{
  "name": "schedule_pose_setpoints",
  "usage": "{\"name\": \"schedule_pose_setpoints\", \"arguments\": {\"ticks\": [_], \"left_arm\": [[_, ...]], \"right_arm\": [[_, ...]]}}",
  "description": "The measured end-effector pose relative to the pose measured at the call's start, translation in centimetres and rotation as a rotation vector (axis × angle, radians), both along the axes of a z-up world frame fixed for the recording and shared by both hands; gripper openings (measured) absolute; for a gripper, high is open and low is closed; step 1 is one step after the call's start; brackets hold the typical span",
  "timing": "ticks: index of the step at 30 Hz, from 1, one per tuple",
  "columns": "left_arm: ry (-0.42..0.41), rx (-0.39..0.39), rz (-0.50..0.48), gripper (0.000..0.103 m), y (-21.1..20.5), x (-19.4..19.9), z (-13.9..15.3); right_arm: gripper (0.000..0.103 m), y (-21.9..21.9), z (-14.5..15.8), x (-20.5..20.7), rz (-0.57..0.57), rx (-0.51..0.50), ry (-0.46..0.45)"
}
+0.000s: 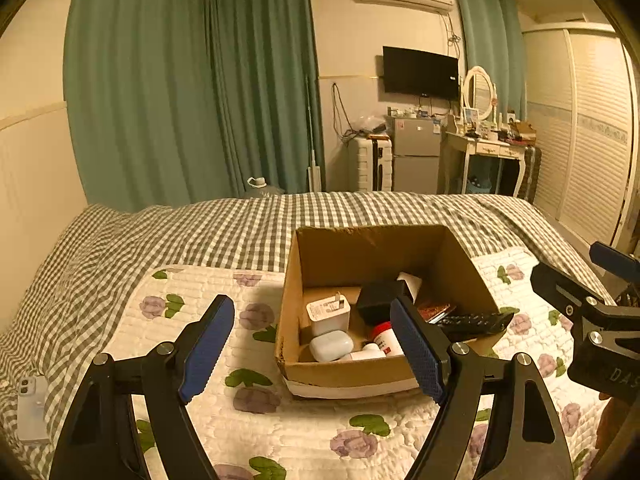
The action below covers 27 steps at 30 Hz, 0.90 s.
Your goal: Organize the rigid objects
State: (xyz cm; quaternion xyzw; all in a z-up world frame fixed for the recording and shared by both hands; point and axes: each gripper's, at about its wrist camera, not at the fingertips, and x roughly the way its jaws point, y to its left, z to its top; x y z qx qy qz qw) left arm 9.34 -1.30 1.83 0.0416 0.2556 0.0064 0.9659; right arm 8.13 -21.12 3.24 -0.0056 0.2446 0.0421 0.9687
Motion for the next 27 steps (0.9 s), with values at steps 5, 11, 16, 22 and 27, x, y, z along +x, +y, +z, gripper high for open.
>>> {"name": "schedule_pose_setpoints", "arguments": {"ticks": [5, 11, 16, 22, 27], "left_arm": [[0.001, -0.013, 0.010, 0.083, 0.4, 0.0, -0.2], [0.005, -0.024, 0.020, 0.083, 0.9, 0.1, 0.0], [0.010, -0.032, 0.013, 0.083, 1.0, 0.2, 0.1], [0.010, -0.037, -0.002, 0.083, 0.9, 0.0, 0.4], [0.024, -0.048, -0.009, 0.083, 1.0, 0.0, 0.0]], "right_arm": [[0.103, 0.0, -0.4, 0.2, -0.006, 0.007, 0.006], [0.103, 0.1, -0.6, 0.4, -0.009, 0.019, 0.010], [0.103, 0.0, -0.7, 0.5, -0.002, 0.023, 0.013], [0.103, -0.2, -0.7, 0.9, -0.014, 0.036, 0.016], [0.103, -0.5, -0.9, 1.1, -0.024, 0.049, 0.023]]}}
